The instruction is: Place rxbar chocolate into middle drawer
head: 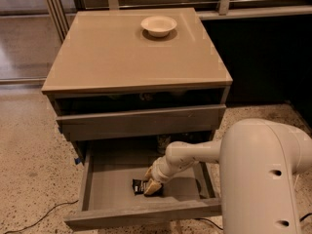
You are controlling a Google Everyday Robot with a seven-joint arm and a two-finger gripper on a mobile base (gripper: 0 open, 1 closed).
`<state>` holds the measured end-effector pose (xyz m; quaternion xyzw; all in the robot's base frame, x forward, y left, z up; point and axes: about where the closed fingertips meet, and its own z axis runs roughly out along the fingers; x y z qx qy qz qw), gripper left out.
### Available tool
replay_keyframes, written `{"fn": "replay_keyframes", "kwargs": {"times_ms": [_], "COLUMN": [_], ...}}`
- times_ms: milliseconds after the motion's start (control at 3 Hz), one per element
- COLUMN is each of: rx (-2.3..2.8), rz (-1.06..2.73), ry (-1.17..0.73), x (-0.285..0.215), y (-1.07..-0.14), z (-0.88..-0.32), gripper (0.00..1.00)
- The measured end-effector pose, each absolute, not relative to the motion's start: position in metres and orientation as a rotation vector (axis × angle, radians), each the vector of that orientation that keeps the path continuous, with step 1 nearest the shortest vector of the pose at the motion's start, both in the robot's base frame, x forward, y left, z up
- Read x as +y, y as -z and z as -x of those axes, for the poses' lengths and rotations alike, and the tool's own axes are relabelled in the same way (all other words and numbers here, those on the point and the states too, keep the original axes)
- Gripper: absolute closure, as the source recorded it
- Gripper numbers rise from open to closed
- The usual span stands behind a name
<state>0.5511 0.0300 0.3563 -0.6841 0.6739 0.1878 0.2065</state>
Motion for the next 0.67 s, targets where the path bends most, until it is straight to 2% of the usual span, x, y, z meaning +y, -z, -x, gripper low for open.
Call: {"fn": "replay_keyframes", "kwargs": {"times_ms": [333,667], "rx": [1.877,1.877], "rz": [1.906,1.906], "ry": [-0.523,-0.523], "x": [0.03,0.03], "y": [-0.3563,-0.3563], "z": [-0.5511,-0.5511], "gripper": [0.96,0.73]}}
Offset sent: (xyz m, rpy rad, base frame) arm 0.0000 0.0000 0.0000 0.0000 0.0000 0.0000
